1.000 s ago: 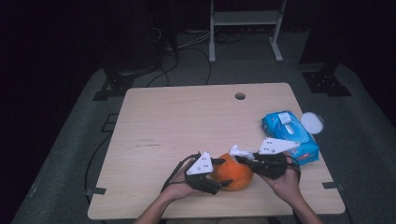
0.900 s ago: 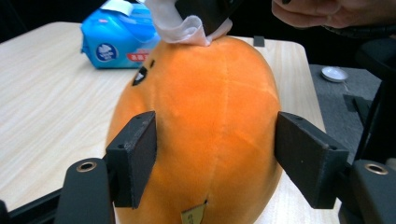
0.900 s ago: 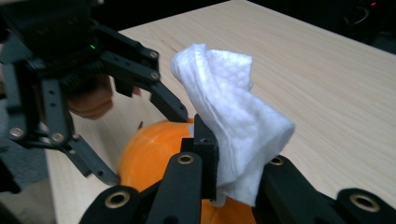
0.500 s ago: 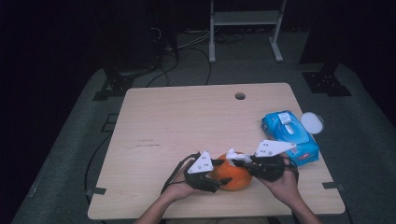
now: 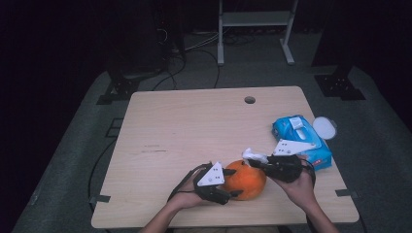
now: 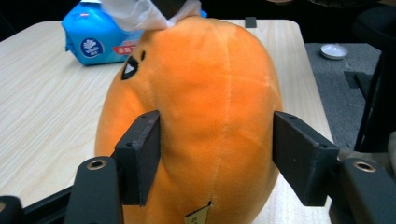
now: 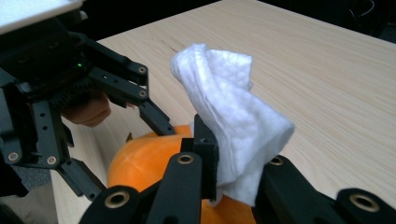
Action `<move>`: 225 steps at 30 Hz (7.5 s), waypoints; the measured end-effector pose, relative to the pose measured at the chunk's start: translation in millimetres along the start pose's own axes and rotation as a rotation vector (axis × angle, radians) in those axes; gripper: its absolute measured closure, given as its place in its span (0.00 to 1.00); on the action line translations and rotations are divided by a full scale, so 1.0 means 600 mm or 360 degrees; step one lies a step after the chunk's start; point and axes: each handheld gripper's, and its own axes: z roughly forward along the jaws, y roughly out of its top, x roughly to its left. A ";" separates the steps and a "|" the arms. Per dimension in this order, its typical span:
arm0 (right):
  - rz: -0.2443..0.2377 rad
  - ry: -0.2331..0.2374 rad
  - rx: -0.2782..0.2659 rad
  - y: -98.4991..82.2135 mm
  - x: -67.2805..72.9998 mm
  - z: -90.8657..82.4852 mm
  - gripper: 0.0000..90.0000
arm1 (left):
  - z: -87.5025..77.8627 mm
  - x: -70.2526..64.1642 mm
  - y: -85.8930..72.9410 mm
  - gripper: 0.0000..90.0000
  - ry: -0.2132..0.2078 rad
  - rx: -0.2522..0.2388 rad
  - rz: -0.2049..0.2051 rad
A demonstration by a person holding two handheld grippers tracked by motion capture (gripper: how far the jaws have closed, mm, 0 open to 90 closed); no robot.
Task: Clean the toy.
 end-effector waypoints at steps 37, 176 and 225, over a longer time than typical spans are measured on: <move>-0.0014 0.0085 -0.0038 0.004 0.015 0.003 0.92 | -0.019 0.044 -0.028 0.36 0.0052 -0.0072 -0.0340; 0.0057 0.0019 -0.0025 0.014 0.031 0.028 0.92 | -0.022 0.039 0.022 0.34 0.0165 0.0061 -0.0191; 0.0334 -0.0005 0.0056 -0.029 -0.039 0.031 0.92 | -0.034 0.068 -0.017 0.19 0.0056 -0.0094 -0.0390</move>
